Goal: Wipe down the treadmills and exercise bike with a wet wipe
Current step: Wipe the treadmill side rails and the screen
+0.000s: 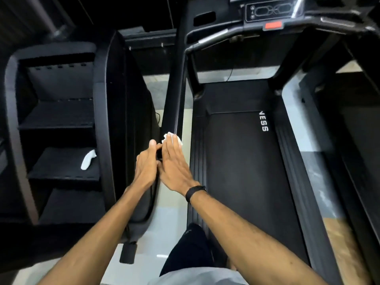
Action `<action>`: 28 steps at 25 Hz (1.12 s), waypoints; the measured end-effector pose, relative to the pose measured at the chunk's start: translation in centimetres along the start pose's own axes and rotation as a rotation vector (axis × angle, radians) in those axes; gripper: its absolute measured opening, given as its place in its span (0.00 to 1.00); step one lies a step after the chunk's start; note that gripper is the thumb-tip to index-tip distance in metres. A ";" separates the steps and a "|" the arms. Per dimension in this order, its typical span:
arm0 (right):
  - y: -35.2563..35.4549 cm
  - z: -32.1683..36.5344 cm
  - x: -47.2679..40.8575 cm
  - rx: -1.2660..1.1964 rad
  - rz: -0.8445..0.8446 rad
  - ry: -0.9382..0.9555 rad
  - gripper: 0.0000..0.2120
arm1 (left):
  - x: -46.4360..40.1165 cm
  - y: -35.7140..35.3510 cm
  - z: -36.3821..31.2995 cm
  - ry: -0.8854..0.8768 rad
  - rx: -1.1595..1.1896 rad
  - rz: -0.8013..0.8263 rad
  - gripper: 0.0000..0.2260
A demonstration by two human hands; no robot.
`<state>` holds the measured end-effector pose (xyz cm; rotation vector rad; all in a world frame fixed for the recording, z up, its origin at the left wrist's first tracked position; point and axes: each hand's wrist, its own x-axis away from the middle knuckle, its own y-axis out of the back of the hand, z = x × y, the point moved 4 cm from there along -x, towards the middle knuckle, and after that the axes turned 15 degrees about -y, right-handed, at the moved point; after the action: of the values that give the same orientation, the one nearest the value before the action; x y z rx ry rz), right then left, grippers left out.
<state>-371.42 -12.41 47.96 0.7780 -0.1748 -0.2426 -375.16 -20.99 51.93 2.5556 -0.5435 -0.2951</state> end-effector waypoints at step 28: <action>-6.3 0.4 -3.7 -2.210 0.002 -1.038 0.51 | -6.2 2.9 2.0 -0.083 -0.055 0.418 0.36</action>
<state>-376.06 -15.95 43.54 -1.6109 -0.6821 -0.6085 -382.24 -21.51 52.34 2.3122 -1.0631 -0.2615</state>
